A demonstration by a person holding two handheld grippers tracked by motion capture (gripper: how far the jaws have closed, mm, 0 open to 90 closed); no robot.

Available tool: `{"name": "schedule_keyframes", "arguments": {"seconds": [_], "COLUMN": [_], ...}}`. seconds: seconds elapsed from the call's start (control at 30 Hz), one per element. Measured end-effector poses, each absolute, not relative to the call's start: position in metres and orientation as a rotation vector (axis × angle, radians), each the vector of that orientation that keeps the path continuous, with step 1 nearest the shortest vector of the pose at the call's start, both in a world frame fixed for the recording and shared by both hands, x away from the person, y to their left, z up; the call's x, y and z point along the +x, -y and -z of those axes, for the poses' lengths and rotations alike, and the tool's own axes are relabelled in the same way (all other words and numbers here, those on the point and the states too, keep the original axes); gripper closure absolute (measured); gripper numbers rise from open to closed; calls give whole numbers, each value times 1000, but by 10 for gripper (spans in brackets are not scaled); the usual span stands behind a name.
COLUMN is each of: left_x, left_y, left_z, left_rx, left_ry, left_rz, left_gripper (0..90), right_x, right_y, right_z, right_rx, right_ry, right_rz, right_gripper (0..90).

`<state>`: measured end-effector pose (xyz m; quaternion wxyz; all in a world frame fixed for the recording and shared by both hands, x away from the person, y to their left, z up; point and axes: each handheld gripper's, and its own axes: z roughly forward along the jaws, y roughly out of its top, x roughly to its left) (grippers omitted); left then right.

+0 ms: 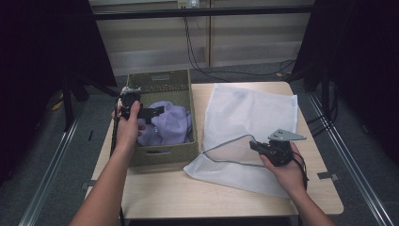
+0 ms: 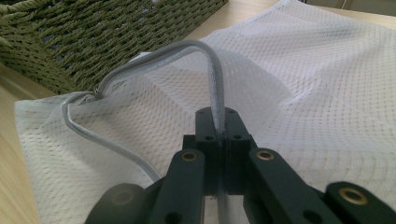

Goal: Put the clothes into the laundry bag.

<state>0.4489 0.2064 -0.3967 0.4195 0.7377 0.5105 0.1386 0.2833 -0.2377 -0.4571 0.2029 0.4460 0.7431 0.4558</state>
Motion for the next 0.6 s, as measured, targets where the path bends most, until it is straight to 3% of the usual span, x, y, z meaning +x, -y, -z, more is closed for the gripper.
{"name": "schedule_keyframes", "arguments": {"seconds": [0.6], "left_x": [488], "left_y": [-193], "left_z": [444], "left_rx": [2044], "left_ry": [-1393], "left_rz": [-184], "left_gripper": [0], "right_x": [284], "right_y": [236], "right_z": [460], "right_rx": [1247], "right_ry": [-2091], "right_rz": [-1271], "right_gripper": [884]}}
